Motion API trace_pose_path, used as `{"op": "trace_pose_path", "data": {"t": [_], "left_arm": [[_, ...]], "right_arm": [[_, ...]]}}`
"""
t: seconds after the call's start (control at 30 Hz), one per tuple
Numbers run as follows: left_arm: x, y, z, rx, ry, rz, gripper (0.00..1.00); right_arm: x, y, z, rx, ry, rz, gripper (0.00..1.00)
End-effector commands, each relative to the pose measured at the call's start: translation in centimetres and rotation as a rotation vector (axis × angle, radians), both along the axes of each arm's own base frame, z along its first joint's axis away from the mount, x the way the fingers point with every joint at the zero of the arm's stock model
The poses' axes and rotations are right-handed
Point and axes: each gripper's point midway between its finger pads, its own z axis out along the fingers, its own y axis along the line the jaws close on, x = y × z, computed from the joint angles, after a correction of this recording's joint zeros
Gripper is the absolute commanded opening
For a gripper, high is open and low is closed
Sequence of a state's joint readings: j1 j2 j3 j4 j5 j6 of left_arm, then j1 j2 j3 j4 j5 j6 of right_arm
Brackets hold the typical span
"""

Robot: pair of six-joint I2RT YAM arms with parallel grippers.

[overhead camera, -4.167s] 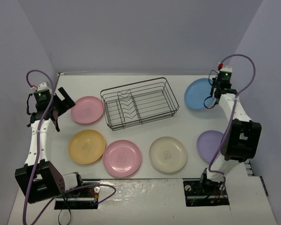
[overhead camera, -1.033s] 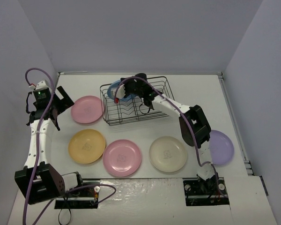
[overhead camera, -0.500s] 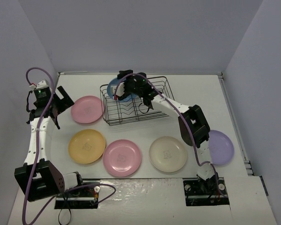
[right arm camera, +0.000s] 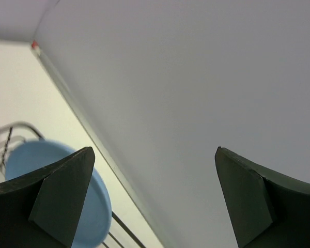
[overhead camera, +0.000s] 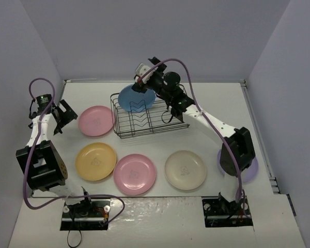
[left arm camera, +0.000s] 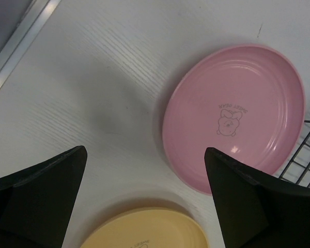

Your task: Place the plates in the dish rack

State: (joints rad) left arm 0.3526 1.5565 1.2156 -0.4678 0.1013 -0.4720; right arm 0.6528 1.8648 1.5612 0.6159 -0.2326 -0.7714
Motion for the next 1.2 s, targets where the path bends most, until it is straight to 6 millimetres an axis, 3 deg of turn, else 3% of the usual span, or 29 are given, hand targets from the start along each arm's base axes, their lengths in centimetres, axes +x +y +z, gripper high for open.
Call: {"op": "trace_pose_path", "data": {"t": [0.0, 0.13, 0.2, 0.37, 0.43, 0.6, 0.8, 0.93, 1.17], "left_arm": [[3.5, -1.2, 0.5, -0.058, -0.087, -0.102, 0.97], [4.2, -1.9, -1.9, -0.102, -0.052, -0.155, 0.92], [4.6, -2.0, -2.5, -0.100, -0.049, -0.168, 0.88], [5.0, -3.3, -5.3, -0.082, 0.035, -0.224, 0.85], [5.4, -4.2, -5.7, -0.033, 0.072, -0.250, 0.82], [5.6, -3.9, -7.3, -0.010, 0.152, -0.203, 0.49], [5.8, -3.6, -8.8, -0.020, 0.201, -0.173, 0.32], [5.8, -3.2, -8.8, -0.014, 0.204, -0.152, 0.04], [6.0, -1.9, -6.2, 0.047, 0.137, -0.133, 0.00]], "right_arm": [[-1.8, -8.8, 11.8, 0.602, 0.101, -0.275, 1.00], [-3.2, -14.0, 10.0, 0.794, 0.244, -0.443, 1.00], [-3.3, -16.1, 6.9, 0.815, 0.304, -0.494, 1.00], [-4.9, -22.8, 2.9, 1.009, 0.427, -0.644, 1.00], [-6.0, -24.3, 2.7, 1.052, 0.429, -0.662, 1.00], [-8.4, -25.8, 1.1, 1.059, 0.446, -0.702, 1.00], [-10.5, -27.4, 0.4, 1.077, 0.445, -0.739, 1.00], [-11.3, -28.0, 0.7, 1.083, 0.437, -0.743, 1.00], [-11.9, -28.3, 0.7, 1.075, 0.433, -0.749, 1.00]]}}
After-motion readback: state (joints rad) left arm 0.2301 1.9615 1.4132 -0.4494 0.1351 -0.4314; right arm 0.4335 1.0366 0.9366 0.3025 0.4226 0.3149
